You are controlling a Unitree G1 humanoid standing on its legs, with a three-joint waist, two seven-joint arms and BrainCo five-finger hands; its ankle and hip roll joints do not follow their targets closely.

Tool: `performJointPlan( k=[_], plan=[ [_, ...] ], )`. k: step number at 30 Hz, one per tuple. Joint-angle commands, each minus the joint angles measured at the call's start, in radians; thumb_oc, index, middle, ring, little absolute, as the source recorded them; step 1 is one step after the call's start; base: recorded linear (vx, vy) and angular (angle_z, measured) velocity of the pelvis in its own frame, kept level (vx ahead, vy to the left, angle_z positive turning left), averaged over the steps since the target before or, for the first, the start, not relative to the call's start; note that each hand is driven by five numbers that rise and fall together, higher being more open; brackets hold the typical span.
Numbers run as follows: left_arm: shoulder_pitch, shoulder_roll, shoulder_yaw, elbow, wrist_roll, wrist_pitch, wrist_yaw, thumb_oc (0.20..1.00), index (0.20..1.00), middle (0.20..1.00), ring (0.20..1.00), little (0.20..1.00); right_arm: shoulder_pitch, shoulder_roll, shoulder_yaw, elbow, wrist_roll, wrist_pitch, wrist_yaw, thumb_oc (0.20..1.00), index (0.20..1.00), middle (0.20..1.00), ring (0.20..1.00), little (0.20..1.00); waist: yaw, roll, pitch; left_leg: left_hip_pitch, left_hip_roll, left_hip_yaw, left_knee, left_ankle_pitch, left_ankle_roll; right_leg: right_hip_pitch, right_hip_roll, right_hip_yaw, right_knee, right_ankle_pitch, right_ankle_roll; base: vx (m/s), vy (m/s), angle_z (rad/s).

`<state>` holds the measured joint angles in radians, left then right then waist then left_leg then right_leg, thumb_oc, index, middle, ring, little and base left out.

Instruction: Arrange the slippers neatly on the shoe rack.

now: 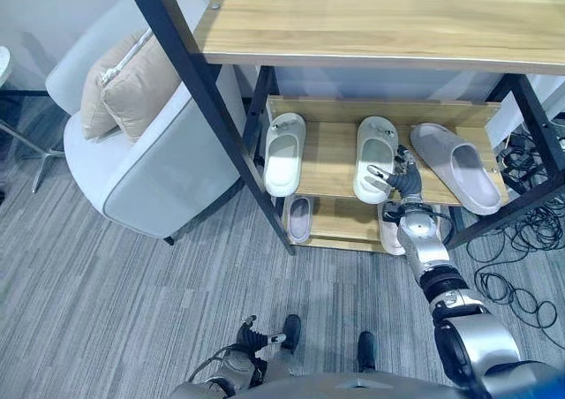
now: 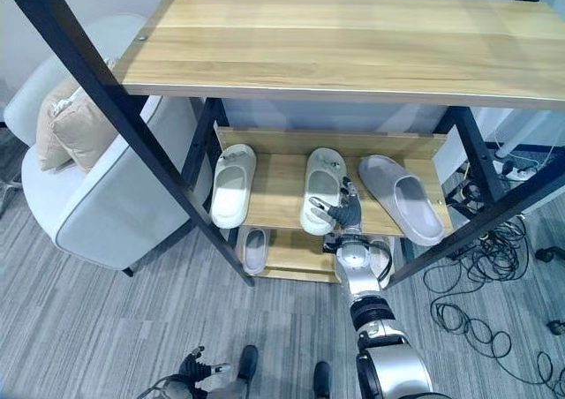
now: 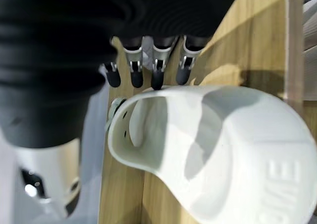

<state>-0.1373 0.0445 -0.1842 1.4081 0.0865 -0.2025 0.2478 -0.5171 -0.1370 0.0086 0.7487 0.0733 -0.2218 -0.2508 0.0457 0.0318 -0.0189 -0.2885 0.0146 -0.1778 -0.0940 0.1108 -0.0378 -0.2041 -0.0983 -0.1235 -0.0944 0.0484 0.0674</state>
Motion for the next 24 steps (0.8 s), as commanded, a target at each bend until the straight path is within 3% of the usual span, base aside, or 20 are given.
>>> performJointPlan(
  k=[1,24],
  plan=[
    [0.023,-0.042,-0.020,0.129,-0.003,0.023,0.019,1.000,1.000,1.000,1.000,1.000,-0.107,-0.013,0.003,0.022,-0.039,-0.028,-0.011,1.000,1.000,1.000,1.000,1.000,0.032,-0.017,0.015,0.022,-0.001,-0.023,0.007,-0.007,-0.010,0.033,-0.090,-0.033,0.007,0.004,0.071,0.00,0.000,0.00],
    [0.034,-0.048,-0.025,0.127,-0.001,0.015,0.024,1.000,1.000,1.000,1.000,1.000,-0.182,0.017,0.043,0.103,-0.043,-0.049,-0.014,1.000,1.000,1.000,1.000,1.000,0.076,-0.024,0.036,-0.005,-0.007,-0.056,0.007,0.007,-0.011,0.032,-0.092,-0.069,0.007,-0.004,0.076,0.00,0.001,0.02]
  ],
)
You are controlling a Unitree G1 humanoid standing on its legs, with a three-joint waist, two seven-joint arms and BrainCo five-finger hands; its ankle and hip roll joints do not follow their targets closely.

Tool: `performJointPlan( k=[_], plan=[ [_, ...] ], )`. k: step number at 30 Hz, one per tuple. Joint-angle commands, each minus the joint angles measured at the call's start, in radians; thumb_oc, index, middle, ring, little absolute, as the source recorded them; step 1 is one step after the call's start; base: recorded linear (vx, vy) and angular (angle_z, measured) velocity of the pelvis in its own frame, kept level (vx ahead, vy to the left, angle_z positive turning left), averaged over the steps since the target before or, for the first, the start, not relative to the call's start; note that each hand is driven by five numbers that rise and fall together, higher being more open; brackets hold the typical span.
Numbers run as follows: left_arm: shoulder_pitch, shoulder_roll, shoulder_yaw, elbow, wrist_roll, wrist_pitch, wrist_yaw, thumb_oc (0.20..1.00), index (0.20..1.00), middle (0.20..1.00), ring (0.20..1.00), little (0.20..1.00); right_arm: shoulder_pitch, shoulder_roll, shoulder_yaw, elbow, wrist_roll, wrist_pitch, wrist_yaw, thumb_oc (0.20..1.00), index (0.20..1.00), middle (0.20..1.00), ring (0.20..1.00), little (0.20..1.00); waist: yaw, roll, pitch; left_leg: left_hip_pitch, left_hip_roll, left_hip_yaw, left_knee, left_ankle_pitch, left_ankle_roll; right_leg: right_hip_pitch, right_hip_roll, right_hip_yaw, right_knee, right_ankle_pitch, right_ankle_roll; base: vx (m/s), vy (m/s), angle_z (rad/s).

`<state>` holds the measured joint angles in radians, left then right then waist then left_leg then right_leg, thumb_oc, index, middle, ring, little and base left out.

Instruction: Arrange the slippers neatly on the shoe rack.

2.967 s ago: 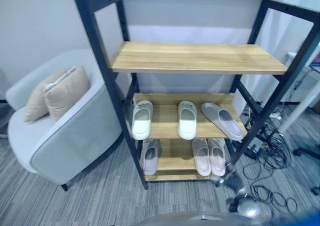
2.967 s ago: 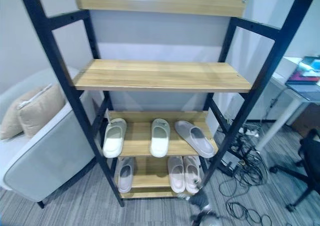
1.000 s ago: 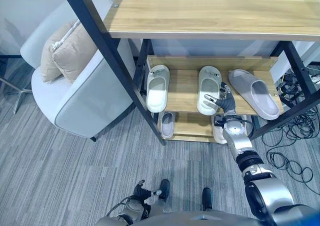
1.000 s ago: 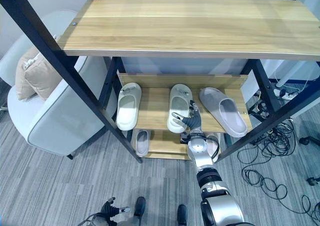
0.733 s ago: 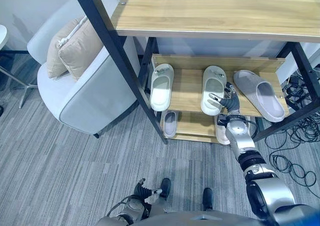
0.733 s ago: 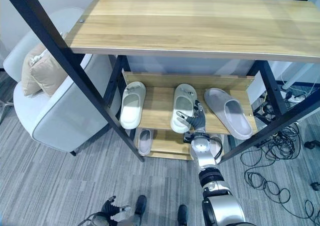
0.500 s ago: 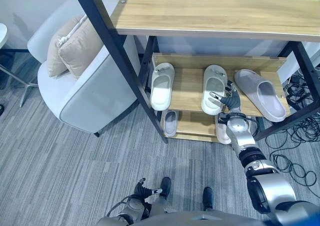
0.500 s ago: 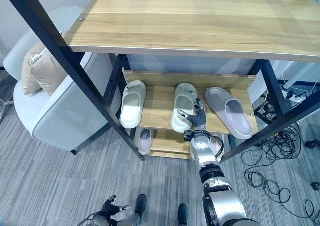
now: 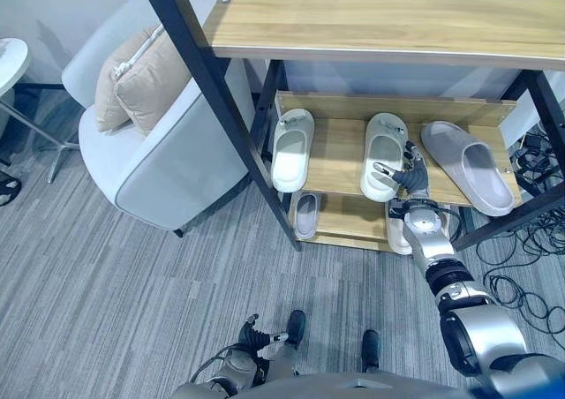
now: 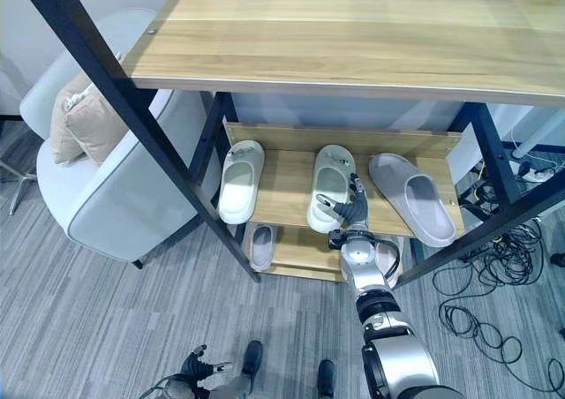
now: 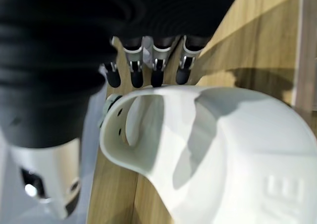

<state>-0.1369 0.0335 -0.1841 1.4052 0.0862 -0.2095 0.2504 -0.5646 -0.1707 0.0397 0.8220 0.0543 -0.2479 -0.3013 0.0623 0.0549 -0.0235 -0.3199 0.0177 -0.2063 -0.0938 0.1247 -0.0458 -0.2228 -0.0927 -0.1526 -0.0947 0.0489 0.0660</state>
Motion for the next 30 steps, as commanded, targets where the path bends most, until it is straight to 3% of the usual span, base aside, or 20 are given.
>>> performJointPlan(
  k=[1,21,30],
  plan=[
    [0.034,-0.037,-0.024,0.130,0.001,0.023,0.022,1.000,1.000,1.000,1.000,1.000,-0.140,0.055,0.010,0.029,-0.020,-0.023,0.037,1.000,1.000,1.000,1.000,1.000,0.062,-0.047,0.040,0.025,-0.012,-0.030,0.007,-0.007,-0.003,0.052,-0.098,-0.043,0.007,-0.005,0.078,0.00,0.000,0.00],
    [0.040,-0.036,-0.032,0.138,0.012,0.023,0.028,1.000,1.000,1.000,1.000,1.000,-0.214,0.074,0.015,0.083,-0.011,-0.025,0.032,1.000,1.000,1.000,1.000,1.000,0.089,-0.063,0.030,0.010,-0.029,-0.055,0.007,0.003,-0.002,0.061,-0.112,-0.077,0.007,-0.013,0.090,0.00,0.013,0.02],
    [0.042,-0.045,-0.019,0.132,-0.012,0.009,0.024,1.000,1.000,1.000,1.000,1.000,-0.262,0.006,-0.066,0.127,-0.021,-0.064,-0.111,1.000,1.000,1.000,1.000,1.000,0.076,-0.054,0.041,-0.008,-0.031,-0.050,0.007,0.009,-0.003,0.039,-0.115,-0.070,0.007,-0.008,0.092,0.00,0.004,0.01]
  ],
)
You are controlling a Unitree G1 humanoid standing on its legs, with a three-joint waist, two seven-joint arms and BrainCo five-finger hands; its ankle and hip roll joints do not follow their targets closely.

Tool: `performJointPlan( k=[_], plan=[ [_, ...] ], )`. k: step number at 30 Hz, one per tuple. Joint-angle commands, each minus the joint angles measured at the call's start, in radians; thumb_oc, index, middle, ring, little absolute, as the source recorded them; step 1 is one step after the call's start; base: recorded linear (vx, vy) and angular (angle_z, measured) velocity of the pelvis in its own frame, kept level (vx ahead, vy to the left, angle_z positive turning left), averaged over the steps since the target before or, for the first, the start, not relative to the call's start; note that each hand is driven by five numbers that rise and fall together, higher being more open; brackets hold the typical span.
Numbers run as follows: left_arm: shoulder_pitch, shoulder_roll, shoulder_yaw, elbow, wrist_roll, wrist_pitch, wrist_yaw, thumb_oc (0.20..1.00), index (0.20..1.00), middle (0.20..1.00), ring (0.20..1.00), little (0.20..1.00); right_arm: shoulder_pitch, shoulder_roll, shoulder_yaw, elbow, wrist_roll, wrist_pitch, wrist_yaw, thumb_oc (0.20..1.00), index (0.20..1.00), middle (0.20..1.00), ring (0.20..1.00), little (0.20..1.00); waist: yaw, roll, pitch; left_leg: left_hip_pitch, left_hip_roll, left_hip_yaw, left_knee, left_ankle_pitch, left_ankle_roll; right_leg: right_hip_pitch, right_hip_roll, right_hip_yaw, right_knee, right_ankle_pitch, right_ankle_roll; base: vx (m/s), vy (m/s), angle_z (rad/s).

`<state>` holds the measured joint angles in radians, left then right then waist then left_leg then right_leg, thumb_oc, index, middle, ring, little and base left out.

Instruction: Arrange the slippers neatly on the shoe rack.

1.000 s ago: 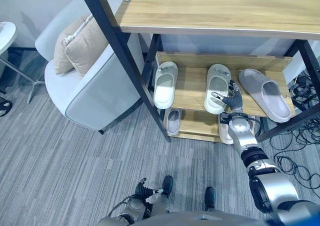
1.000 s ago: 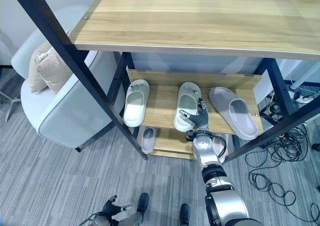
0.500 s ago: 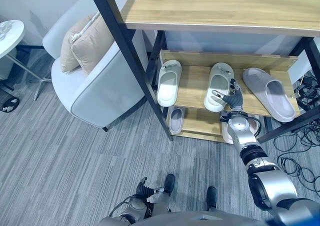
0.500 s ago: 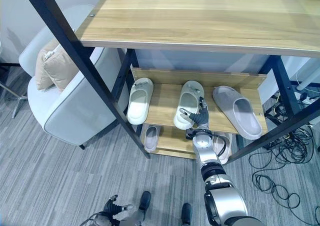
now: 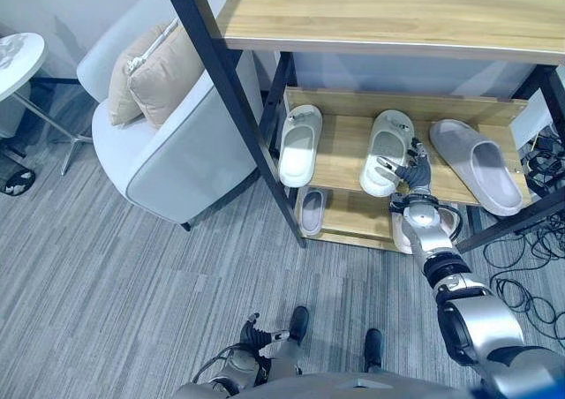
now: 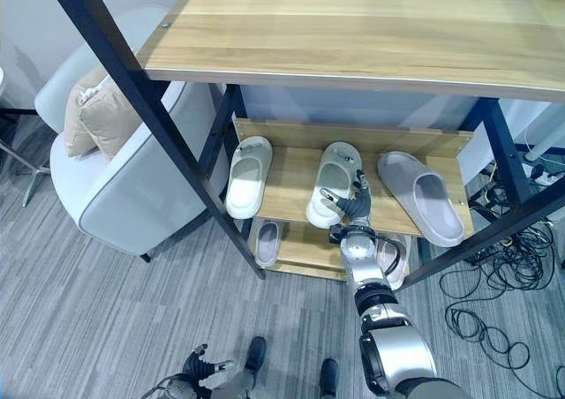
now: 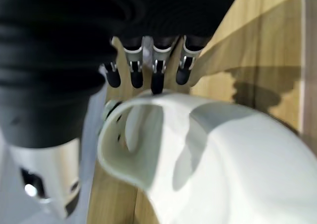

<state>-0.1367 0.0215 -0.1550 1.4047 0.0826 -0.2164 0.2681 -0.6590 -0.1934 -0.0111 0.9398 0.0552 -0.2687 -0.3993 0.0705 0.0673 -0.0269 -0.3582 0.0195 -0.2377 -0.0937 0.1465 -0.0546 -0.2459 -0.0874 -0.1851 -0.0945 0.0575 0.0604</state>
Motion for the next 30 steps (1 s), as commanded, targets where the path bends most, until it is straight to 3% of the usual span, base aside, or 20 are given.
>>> performJointPlan(
  k=[1,7,14,18,30],
  plan=[
    [0.042,-0.032,-0.048,0.132,-0.008,0.015,0.007,1.000,1.000,1.000,1.000,1.000,-0.175,0.021,-0.020,0.016,-0.022,-0.049,-0.024,1.000,1.000,1.000,1.000,1.000,0.067,-0.066,0.045,0.028,-0.034,-0.017,0.006,-0.013,0.005,0.061,-0.121,-0.038,0.007,-0.016,0.097,-0.01,0.007,0.05],
    [0.032,-0.024,-0.048,0.127,-0.011,0.010,0.007,1.000,1.000,1.000,1.000,1.000,-0.284,-0.028,-0.018,0.111,0.038,-0.044,0.019,1.000,1.000,1.000,1.000,1.000,0.065,-0.064,0.069,0.009,-0.038,-0.014,0.006,-0.007,0.000,0.045,-0.123,-0.041,0.007,-0.010,0.099,0.00,0.000,0.08],
    [0.018,-0.032,-0.050,0.119,-0.015,0.011,-0.001,1.000,1.000,1.000,1.000,1.000,-0.314,0.014,-0.005,0.141,0.073,-0.023,0.049,1.000,1.000,1.000,1.000,1.000,0.065,-0.063,0.084,-0.003,-0.039,-0.013,0.006,-0.002,-0.005,0.040,-0.123,-0.045,0.007,-0.009,0.100,0.00,0.000,0.00],
    [0.021,-0.043,-0.050,0.117,-0.024,0.007,-0.002,1.000,1.000,1.000,1.000,1.000,-0.263,0.078,-0.022,0.125,0.067,-0.030,0.013,1.000,1.000,1.000,1.000,1.000,0.061,-0.065,0.093,0.010,-0.032,-0.009,0.006,-0.006,-0.005,0.054,-0.120,-0.038,0.007,-0.010,0.096,0.00,0.000,0.00],
    [0.026,-0.036,-0.048,0.118,-0.017,0.002,0.009,1.000,1.000,1.000,1.000,1.000,-0.239,0.097,-0.068,0.080,0.042,-0.085,-0.094,1.000,1.000,1.000,1.000,1.000,0.068,-0.062,0.089,0.018,-0.037,-0.006,0.006,-0.006,0.001,0.062,-0.125,-0.038,0.007,-0.013,0.102,0.00,0.003,0.01]
  ],
)
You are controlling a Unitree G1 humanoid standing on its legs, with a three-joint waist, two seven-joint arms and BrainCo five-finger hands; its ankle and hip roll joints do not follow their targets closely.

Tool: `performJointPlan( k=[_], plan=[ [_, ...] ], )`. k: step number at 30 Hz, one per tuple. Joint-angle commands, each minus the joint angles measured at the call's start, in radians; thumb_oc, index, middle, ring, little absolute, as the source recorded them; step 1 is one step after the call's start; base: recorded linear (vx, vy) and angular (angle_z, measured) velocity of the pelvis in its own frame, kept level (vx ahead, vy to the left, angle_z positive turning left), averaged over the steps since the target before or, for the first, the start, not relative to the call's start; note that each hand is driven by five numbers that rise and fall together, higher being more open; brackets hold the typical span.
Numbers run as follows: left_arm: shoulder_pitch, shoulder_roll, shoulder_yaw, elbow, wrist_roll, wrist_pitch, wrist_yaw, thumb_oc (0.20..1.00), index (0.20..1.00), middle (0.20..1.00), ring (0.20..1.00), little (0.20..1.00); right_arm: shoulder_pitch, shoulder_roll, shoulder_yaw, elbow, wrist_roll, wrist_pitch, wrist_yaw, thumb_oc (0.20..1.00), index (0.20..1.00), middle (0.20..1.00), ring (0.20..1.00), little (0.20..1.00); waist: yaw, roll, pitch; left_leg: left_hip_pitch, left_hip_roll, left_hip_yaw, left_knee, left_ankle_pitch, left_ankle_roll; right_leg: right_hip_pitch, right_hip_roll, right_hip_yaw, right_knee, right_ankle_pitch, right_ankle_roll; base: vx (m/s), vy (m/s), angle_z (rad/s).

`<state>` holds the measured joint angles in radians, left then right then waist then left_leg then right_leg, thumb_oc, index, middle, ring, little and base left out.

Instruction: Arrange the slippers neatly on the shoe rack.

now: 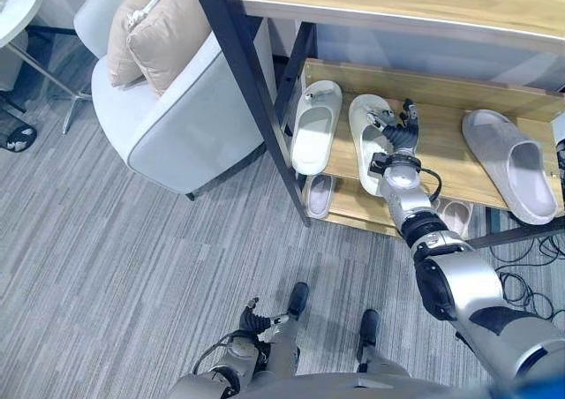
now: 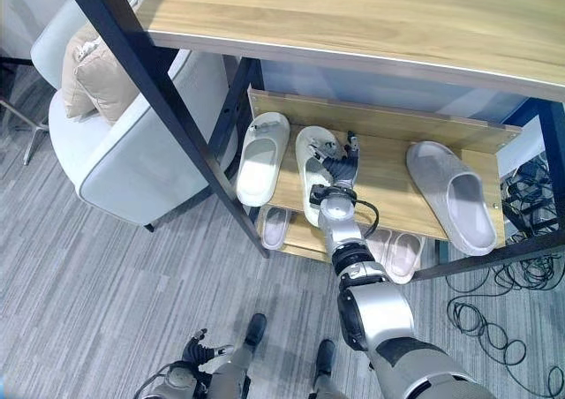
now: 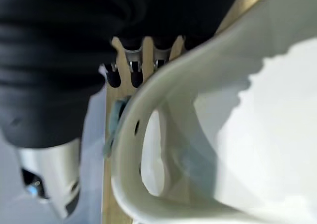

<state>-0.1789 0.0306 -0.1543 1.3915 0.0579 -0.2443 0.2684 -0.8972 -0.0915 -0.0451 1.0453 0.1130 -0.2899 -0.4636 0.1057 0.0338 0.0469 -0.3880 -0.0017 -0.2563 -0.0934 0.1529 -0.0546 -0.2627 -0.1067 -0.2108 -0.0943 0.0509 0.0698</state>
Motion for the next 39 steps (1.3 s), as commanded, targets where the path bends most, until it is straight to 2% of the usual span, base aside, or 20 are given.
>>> performJointPlan(
  k=[1,6,10,13,15,17,22,30,39],
  plan=[
    [0.072,-0.042,-0.046,0.130,0.008,0.025,0.014,1.000,1.000,1.000,1.000,1.000,0.015,-0.011,-0.047,-0.053,-0.021,-0.065,-0.047,1.000,1.000,1.000,1.000,1.000,0.031,-0.028,0.013,0.051,-0.016,0.014,0.006,-0.014,0.001,0.082,-0.108,-0.013,0.007,-0.008,0.093,0.00,0.026,0.03],
    [0.095,-0.036,-0.042,0.125,0.011,0.012,0.031,1.000,1.000,1.000,1.000,1.000,0.106,-0.029,-0.068,-0.178,-0.045,-0.075,-0.053,1.000,1.000,1.000,1.000,1.000,0.024,-0.028,0.002,0.065,-0.017,0.015,0.006,-0.018,0.005,0.091,-0.111,-0.011,0.007,-0.008,0.094,0.00,0.008,0.02],
    [0.108,-0.033,-0.034,0.131,0.014,0.007,0.042,1.000,1.000,1.000,1.000,1.000,0.199,-0.026,-0.059,-0.287,-0.063,-0.071,-0.014,1.000,1.000,1.000,1.000,1.000,0.012,-0.032,-0.012,0.078,-0.013,0.020,0.006,-0.023,0.008,0.101,-0.112,-0.006,0.007,-0.009,0.094,0.00,0.000,0.00],
    [0.119,-0.031,-0.030,0.134,0.012,0.008,0.045,1.000,1.000,1.000,1.000,1.000,0.293,-0.007,-0.039,-0.363,-0.065,-0.037,0.045,1.000,1.000,1.000,1.000,1.000,0.000,-0.037,-0.022,0.089,-0.009,0.028,0.006,-0.028,0.011,0.109,-0.111,0.002,0.007,-0.012,0.094,0.00,0.000,-0.01],
    [0.129,-0.028,-0.028,0.136,0.011,0.011,0.050,1.000,1.000,1.000,1.000,1.000,0.369,0.048,-0.033,-0.405,-0.023,0.007,0.119,1.000,1.000,1.000,1.000,1.000,-0.011,-0.043,-0.032,0.101,-0.004,0.033,0.006,-0.035,0.014,0.118,-0.110,0.008,0.007,-0.015,0.092,0.02,-0.003,-0.06],
    [0.139,-0.027,-0.026,0.137,0.011,0.011,0.053,1.000,1.000,1.000,1.000,1.000,0.412,0.076,-0.030,-0.445,-0.005,0.022,0.142,1.000,1.000,1.000,1.000,1.000,-0.016,-0.045,-0.038,0.108,-0.002,0.035,0.006,-0.038,0.017,0.123,-0.111,0.012,0.007,-0.015,0.091,0.02,-0.001,-0.05],
    [0.166,-0.023,-0.026,0.138,0.011,0.010,0.059,1.000,1.000,1.000,1.000,1.000,0.527,0.123,-0.003,-0.516,0.005,0.024,0.190,1.000,1.000,1.000,1.000,1.000,-0.028,-0.053,-0.062,0.127,0.004,0.039,0.006,-0.045,0.018,0.141,-0.107,0.020,0.007,-0.022,0.088,0.01,0.000,-0.02],
    [0.193,-0.012,-0.028,0.154,0.021,0.020,0.061,1.000,1.000,1.000,1.000,1.000,0.572,0.157,0.024,-0.513,0.000,0.024,0.226,1.000,1.000,1.000,1.000,1.000,-0.024,-0.063,-0.089,0.137,0.007,0.038,0.006,-0.048,0.019,0.147,-0.106,0.023,0.007,-0.022,0.086,0.01,0.000,-0.04],
    [0.200,-0.008,-0.035,0.160,0.034,0.027,0.056,1.000,1.000,1.000,1.000,1.000,0.508,0.173,0.031,-0.465,0.001,0.022,0.227,1.000,1.000,1.000,1.000,1.000,-0.005,-0.072,-0.098,0.117,-0.002,0.022,0.006,-0.039,0.019,0.142,-0.111,0.005,0.007,-0.021,0.091,0.01,0.003,0.04]
  ],
)
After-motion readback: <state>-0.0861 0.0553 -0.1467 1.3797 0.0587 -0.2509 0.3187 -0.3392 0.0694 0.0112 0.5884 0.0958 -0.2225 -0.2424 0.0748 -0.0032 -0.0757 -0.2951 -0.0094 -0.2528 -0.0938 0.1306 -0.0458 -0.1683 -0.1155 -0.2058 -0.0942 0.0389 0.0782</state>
